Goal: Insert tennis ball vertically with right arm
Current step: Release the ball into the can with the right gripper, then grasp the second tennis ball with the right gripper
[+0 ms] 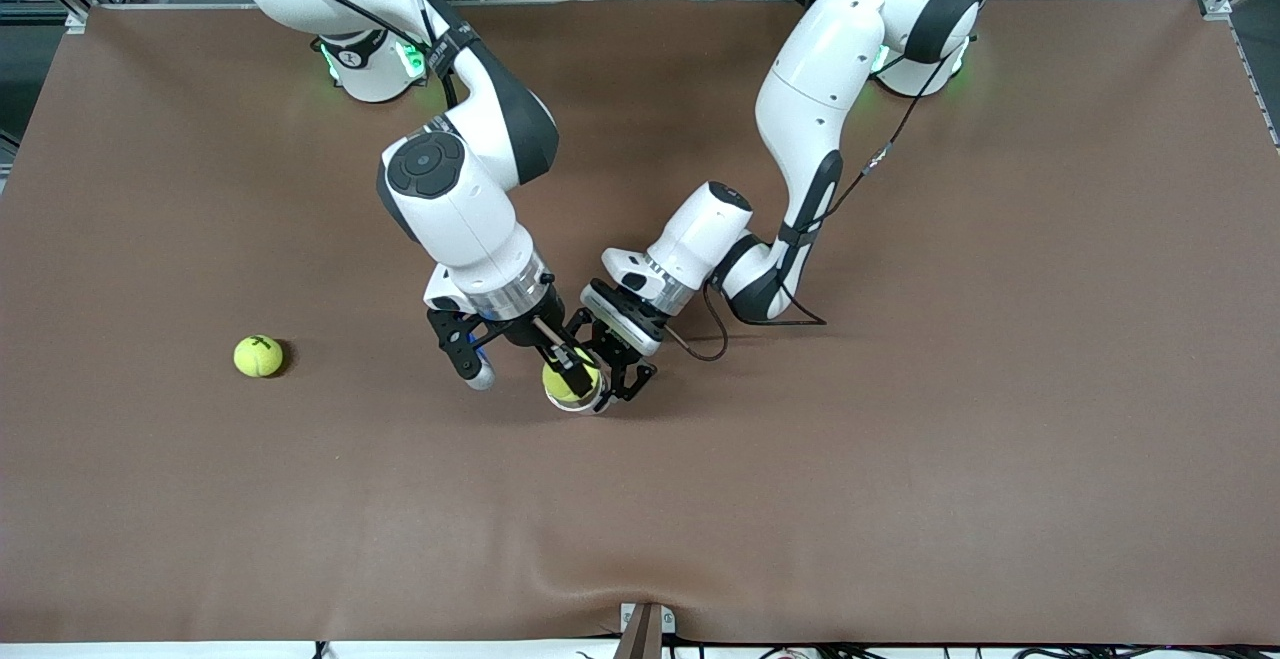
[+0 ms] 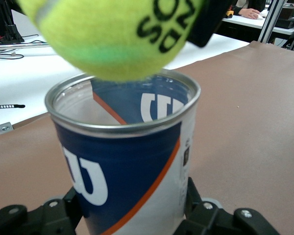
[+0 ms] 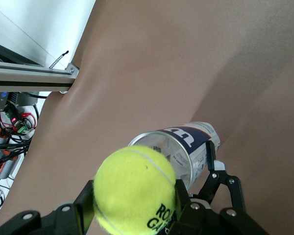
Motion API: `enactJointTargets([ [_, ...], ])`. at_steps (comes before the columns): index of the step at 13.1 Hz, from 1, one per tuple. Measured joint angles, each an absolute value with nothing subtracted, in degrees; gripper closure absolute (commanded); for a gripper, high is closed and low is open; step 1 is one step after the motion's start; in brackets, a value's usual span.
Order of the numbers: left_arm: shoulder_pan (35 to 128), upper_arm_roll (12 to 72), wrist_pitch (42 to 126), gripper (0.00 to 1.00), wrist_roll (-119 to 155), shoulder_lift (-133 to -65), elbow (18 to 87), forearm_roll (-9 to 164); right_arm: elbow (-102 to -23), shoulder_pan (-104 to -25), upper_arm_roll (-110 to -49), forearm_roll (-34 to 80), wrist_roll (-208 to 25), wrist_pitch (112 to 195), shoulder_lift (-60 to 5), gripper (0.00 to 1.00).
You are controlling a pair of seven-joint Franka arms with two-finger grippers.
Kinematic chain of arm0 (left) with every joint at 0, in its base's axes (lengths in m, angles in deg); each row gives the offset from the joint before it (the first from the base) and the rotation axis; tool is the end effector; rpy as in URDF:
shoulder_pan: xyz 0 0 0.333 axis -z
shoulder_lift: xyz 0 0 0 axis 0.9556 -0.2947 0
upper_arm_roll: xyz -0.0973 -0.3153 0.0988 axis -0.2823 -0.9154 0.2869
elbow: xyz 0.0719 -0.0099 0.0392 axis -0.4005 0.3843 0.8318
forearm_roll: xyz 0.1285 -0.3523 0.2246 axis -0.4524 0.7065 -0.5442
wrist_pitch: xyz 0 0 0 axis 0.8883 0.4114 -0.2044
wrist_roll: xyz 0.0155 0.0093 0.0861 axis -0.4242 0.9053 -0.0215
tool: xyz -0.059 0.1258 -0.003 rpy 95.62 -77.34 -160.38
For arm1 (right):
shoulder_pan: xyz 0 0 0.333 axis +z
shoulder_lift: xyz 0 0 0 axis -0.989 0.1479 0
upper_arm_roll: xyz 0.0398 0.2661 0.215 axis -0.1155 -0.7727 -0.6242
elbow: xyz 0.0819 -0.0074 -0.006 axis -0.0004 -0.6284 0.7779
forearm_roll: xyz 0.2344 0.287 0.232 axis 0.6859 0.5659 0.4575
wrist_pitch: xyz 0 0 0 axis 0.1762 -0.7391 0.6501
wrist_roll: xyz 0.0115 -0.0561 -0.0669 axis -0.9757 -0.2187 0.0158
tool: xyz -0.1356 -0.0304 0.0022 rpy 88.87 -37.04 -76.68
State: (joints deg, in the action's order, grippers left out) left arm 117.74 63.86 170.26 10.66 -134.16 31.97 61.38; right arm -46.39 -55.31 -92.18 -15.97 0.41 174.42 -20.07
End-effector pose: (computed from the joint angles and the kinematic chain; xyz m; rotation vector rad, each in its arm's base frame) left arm 0.6094 -0.5807 0.1642 2.2322 -0.7999 1.2992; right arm 0.6832 0.4310 0.3891 -2.4778 1.2606 -0.2256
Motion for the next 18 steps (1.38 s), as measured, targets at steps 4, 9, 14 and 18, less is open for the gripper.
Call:
enactJointTargets([
  [4,117.7,63.9,170.3,0.19,10.7,-134.2,31.9,61.4,-46.4,-55.5,-92.0,-16.0,0.4,174.4,-19.8,0.00],
  [9,117.8,63.9,170.4,0.19,10.7,-134.3,31.9,61.4,-46.2,-55.7,-91.9,-16.1,0.0,173.9,-19.9,0.00],
  [14,117.9,64.0,170.4,0.15,10.7,-134.3,31.8,61.4,-44.1,-63.2,-89.8,-16.6,-29.8,144.0,-26.0,0.00],
  [18,118.1,64.0,170.4,0.13,10.7,-134.3,31.7,61.4,-48.0,-69.7,-81.1,-16.5,-62.1,133.9,-29.1,0.00],
])
